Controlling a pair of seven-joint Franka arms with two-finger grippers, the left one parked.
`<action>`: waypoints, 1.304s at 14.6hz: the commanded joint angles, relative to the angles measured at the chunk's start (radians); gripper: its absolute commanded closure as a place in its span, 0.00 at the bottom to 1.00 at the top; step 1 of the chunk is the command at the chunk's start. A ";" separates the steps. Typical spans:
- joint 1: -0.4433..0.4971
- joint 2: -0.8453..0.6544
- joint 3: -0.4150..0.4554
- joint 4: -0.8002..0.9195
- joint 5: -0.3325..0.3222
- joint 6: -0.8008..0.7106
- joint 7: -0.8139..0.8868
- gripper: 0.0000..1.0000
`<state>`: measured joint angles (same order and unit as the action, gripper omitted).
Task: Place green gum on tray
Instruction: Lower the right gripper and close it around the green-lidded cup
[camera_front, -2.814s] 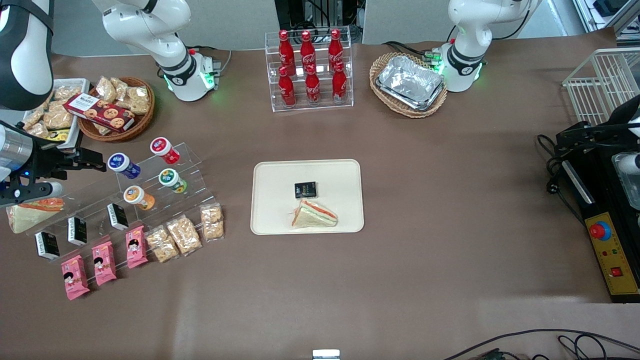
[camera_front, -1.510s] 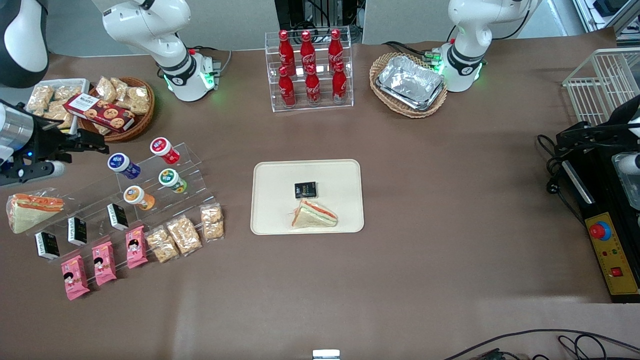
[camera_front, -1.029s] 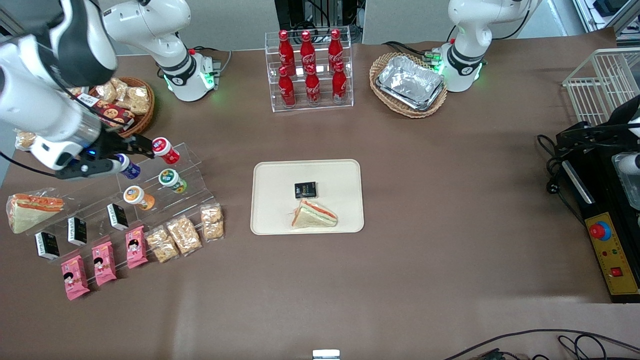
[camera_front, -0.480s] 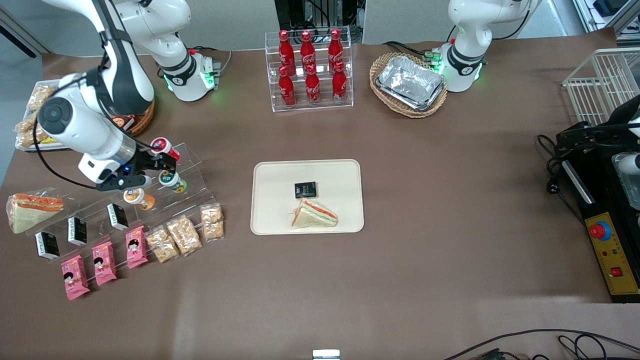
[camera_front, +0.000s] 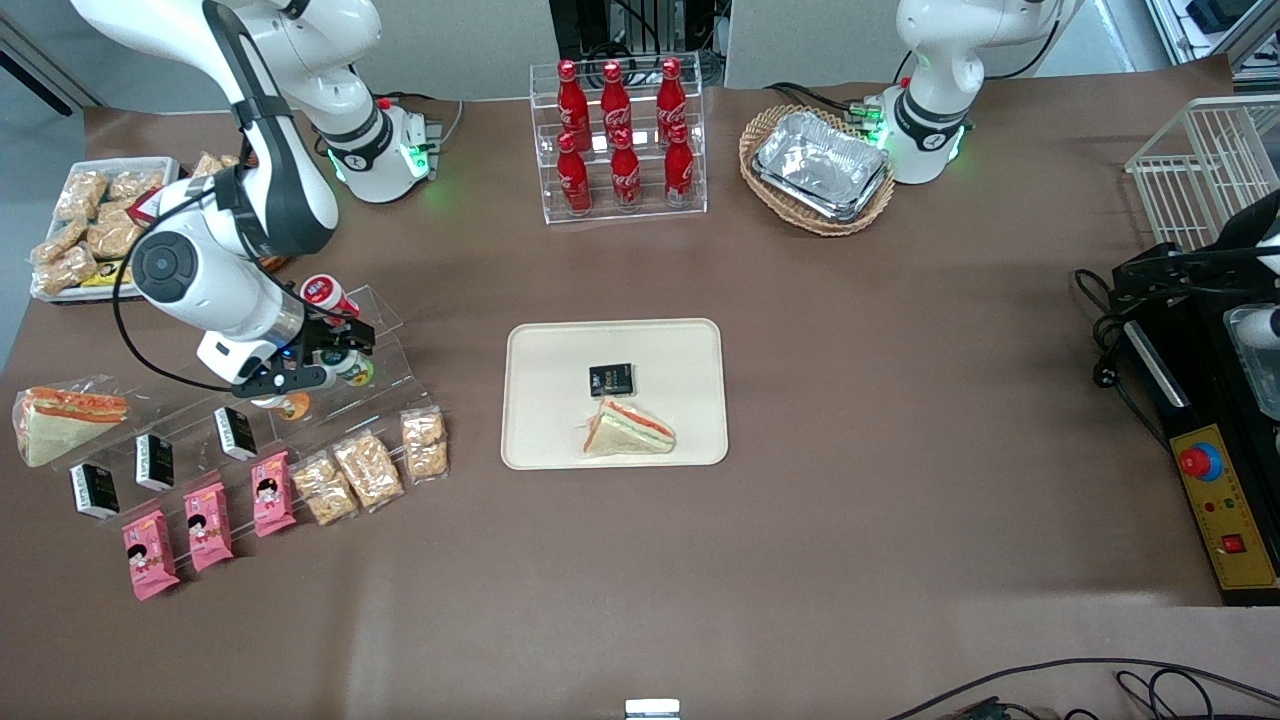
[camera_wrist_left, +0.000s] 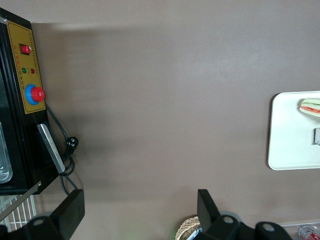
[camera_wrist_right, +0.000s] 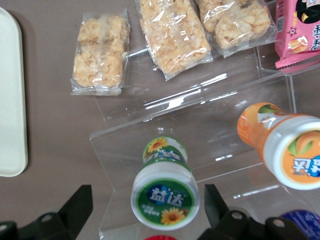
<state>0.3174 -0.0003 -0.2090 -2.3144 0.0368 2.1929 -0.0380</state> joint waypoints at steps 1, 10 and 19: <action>0.005 0.014 -0.006 -0.020 -0.017 0.041 -0.003 0.00; -0.067 0.032 -0.013 -0.017 -0.012 0.088 -0.184 0.73; -0.126 0.032 -0.015 0.384 -0.002 -0.454 -0.292 0.75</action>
<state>0.1946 0.0202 -0.2263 -2.0844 0.0354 1.9141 -0.3223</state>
